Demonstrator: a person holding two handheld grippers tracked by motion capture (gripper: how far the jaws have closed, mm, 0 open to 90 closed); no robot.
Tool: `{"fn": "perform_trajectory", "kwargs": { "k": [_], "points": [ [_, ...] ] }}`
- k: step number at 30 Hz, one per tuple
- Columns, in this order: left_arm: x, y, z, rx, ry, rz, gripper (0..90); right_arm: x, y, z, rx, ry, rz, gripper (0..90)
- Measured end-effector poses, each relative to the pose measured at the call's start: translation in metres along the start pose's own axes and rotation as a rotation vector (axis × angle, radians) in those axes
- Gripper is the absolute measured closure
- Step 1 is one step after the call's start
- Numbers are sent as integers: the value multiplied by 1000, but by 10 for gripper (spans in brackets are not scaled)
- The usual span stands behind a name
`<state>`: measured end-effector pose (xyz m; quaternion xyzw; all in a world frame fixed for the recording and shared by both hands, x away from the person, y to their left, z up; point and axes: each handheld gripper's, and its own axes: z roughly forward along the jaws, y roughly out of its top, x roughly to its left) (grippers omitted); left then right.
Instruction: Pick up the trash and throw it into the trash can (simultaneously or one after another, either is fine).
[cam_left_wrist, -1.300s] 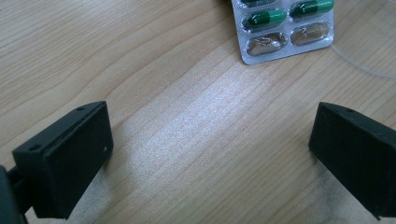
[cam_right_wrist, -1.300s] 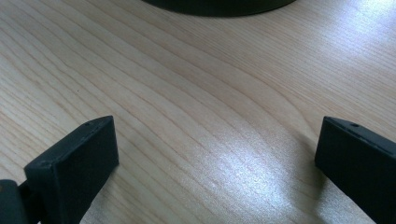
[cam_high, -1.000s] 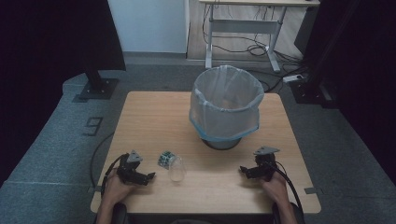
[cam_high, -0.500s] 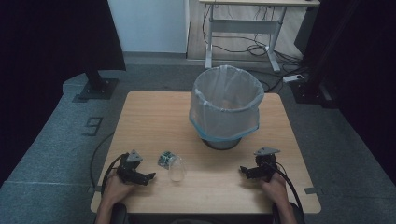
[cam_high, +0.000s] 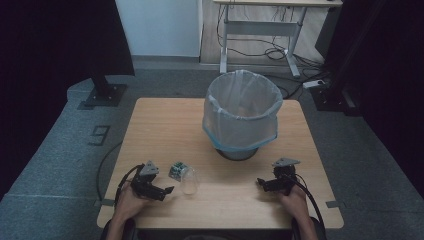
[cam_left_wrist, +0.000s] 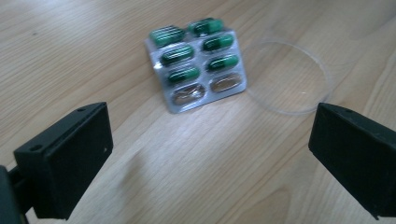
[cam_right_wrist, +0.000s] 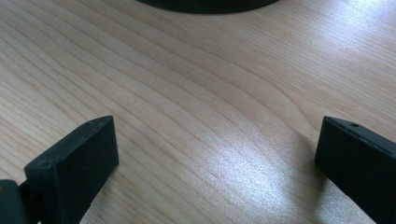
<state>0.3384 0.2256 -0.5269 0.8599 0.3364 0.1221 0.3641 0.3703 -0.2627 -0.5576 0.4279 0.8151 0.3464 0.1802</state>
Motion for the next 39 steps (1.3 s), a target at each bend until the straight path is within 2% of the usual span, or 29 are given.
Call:
{"fn": "perform_trajectory", "kwargs": {
  "k": [7, 20, 25, 30, 32, 39],
  "points": [
    [-10, 8, 4, -21, -22, 24, 0, 0, 0, 0, 0, 0, 1, 0],
    [-23, 22, 17, -26, -62, 57, 23, 0, 0, 0, 0, 0, 1, 0],
    [-27, 25, 21, -23, -63, 72, 37, 0, 0, 0, 0, 0, 1, 0],
    [-30, 29, 23, -40, -76, 81, 94, 0, 0, 0, 0, 0, 0, 0],
    [-33, 33, 25, -53, -95, 86, 136, 0, 0, 0, 0, 0, 0, 0],
    [-40, 40, 35, -37, -112, 100, 175, 0, 0, 0, 0, 0, 1, 0]
  ]
}}
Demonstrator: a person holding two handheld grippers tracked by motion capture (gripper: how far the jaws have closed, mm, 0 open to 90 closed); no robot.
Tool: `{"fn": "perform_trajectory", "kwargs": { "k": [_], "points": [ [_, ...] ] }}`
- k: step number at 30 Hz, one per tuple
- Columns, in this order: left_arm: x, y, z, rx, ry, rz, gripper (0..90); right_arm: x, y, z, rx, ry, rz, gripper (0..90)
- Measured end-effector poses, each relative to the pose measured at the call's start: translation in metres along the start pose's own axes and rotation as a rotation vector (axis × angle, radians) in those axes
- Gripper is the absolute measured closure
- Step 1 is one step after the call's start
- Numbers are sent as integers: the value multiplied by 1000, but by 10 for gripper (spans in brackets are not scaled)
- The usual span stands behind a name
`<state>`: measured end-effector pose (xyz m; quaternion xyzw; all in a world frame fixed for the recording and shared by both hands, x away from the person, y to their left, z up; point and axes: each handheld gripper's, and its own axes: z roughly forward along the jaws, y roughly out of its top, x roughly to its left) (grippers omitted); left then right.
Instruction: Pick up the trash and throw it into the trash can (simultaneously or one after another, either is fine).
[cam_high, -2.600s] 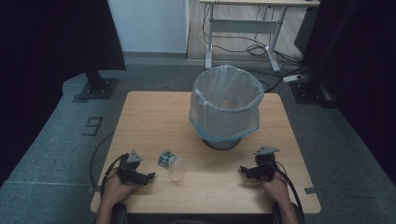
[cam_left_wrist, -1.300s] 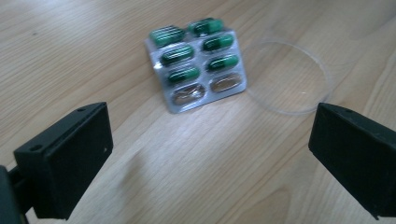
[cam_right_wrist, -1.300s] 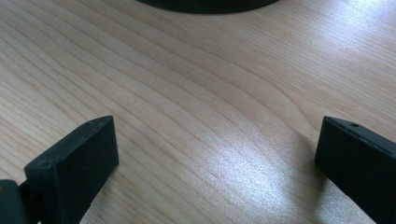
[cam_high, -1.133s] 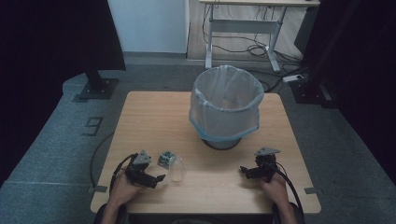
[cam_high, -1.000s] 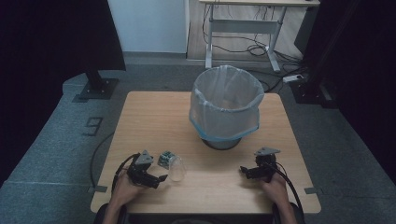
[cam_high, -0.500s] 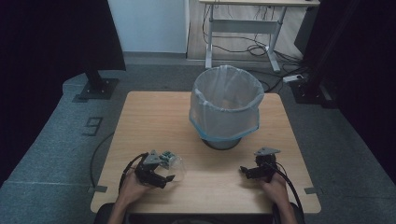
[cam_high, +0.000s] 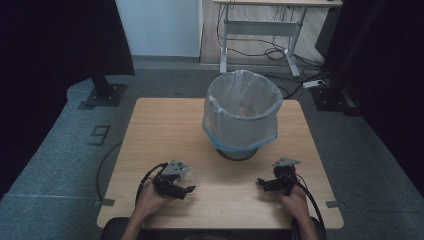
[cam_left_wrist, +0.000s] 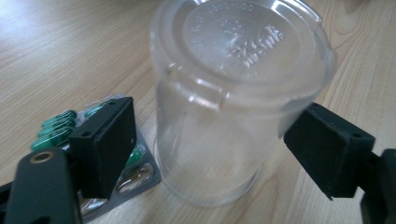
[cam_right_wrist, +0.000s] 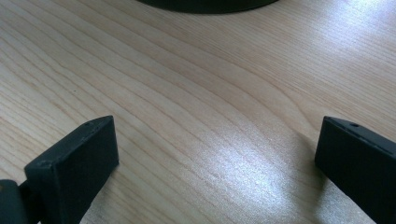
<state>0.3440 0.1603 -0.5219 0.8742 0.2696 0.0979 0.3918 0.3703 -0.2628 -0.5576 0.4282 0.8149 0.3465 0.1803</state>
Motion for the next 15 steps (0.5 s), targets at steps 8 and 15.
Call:
{"fn": "perform_trajectory", "kwargs": {
  "k": [8, 15],
  "points": [
    [-4, 2, 14, 33, -20, 8, 215, 0, 0, 0, 0, 0, 0, 0],
    [-8, 0, 26, 86, -10, 34, 231, 0, 0, 0, 0, 0, 0, 0]
  ]
}}
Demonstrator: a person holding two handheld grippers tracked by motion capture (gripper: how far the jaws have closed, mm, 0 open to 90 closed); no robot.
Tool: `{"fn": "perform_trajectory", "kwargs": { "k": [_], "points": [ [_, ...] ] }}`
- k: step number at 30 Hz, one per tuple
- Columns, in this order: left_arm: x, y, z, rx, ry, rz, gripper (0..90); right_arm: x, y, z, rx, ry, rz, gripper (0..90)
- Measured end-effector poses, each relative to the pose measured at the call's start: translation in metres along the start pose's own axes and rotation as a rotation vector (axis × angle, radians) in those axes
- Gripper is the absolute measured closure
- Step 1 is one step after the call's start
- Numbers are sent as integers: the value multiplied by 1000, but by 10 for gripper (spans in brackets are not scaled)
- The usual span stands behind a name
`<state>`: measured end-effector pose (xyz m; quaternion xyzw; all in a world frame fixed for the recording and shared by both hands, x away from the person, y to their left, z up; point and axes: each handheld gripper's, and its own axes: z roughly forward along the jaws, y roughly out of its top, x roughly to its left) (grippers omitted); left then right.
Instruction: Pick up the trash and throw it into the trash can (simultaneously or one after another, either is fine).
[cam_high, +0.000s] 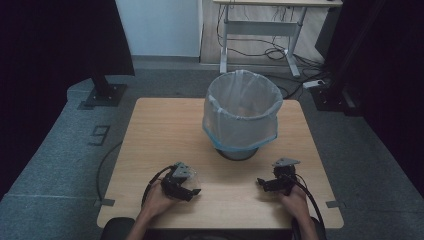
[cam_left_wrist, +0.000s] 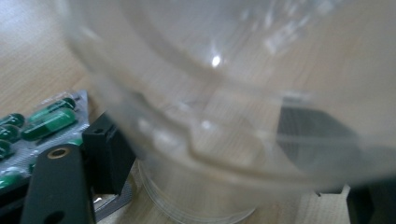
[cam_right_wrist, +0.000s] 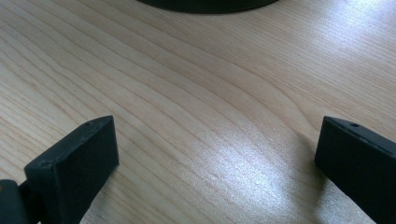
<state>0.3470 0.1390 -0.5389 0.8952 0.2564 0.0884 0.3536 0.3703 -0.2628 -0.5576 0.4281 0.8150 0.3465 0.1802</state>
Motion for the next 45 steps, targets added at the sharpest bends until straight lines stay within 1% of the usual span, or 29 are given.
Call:
{"fn": "perform_trajectory", "kwargs": {
  "k": [3, 7, 10, 15, 21, 26, 28, 31, 37, 39, 40, 42, 44, 45],
  "points": [
    [-1, -1, 2, 11, 10, 5, 251, 0, 0, 0, 0, 0, 0, 0],
    [0, -2, 2, 4, 11, -3, 275, 0, 0, 0, 0, 0, 0, 0],
    [1, -2, 1, 3, 19, -5, 293, 0, 0, 0, 0, 0, 0, 0],
    [4, 0, -7, -27, 21, -20, 306, 0, 0, 0, 0, 0, 0, 0],
    [7, 4, -15, -45, 36, -26, 313, 0, 0, 0, 0, 0, 0, 0],
    [11, 7, -22, -77, 37, -43, 318, 0, 0, 0, 0, 0, 0, 0],
    [11, 8, -23, -82, 37, -46, 319, 0, 0, 0, 0, 0, 0, 0],
    [13, 11, -27, -89, 41, -51, 322, 0, 0, 0, 0, 0, 0, 0],
    [16, 20, -33, -96, 50, -38, 324, 0, 0, 0, 0, 0, 0, 0],
    [16, 25, -36, -97, 56, -28, 325, 0, 0, 0, 0, 0, 0, 0],
    [16, 25, -36, -97, 56, -28, 325, 0, 0, 0, 0, 0, 0, 0],
    [18, 32, -40, -106, 56, -26, 325, 0, 0, 0, 0, 0, 0, 0],
    [18, 34, -41, -104, 55, -25, 326, 0, 0, 0, 0, 0, 0, 0],
    [20, 38, -43, -101, 55, -22, 326, 0, 0, 0, 0, 0, 0, 0]
  ]
}}
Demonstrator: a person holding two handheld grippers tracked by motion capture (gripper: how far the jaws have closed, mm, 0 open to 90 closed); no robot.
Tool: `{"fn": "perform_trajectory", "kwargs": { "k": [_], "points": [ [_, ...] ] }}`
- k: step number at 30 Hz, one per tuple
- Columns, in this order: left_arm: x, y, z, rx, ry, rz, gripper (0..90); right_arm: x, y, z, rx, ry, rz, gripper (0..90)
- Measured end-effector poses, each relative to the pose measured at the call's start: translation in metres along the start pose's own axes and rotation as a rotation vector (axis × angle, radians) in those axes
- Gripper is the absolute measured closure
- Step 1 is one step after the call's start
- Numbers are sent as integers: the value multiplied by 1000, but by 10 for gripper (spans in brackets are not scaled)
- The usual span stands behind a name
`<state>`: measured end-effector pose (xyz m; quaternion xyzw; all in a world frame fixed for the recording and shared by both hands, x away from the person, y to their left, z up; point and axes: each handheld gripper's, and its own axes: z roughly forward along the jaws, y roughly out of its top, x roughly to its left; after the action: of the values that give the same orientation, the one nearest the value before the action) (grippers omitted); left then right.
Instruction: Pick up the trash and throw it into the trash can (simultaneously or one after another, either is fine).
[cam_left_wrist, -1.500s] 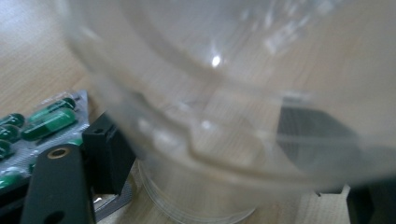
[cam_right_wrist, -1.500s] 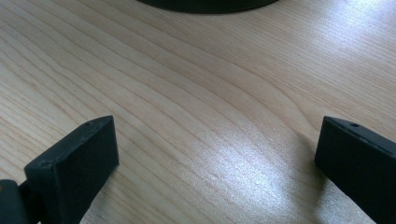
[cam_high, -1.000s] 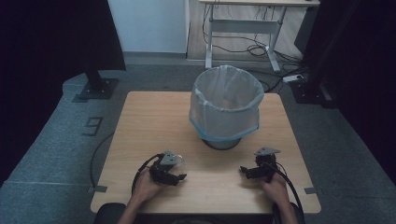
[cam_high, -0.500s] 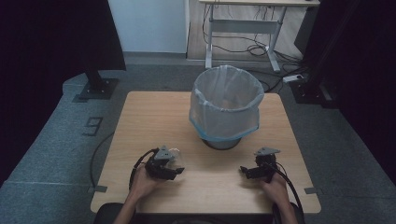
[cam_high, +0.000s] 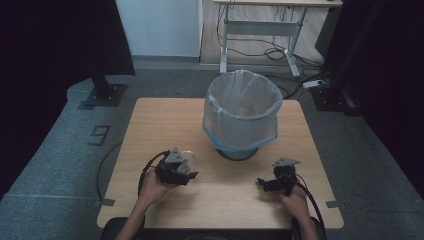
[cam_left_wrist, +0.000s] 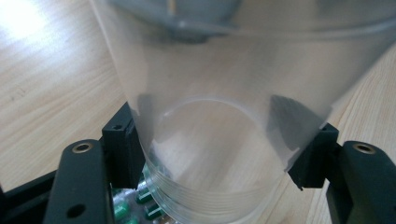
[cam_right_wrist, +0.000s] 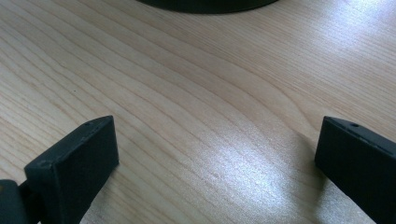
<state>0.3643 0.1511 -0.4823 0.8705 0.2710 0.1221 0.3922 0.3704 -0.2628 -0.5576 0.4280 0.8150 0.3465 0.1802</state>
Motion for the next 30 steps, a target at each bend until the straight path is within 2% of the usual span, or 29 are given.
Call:
{"fn": "perform_trajectory", "kwargs": {
  "k": [6, 24, 30],
  "points": [
    [5, 10, -4, 3, 5, 6, 327, 0, 0, 0, 0, 0, 0, 0],
    [20, 46, -25, -31, -1, -7, 330, 0, 0, 0, 1, -1, -1, 0],
    [20, 60, -28, -26, 4, 12, 331, 0, 0, 0, 0, 0, -1, 0]
  ]
}}
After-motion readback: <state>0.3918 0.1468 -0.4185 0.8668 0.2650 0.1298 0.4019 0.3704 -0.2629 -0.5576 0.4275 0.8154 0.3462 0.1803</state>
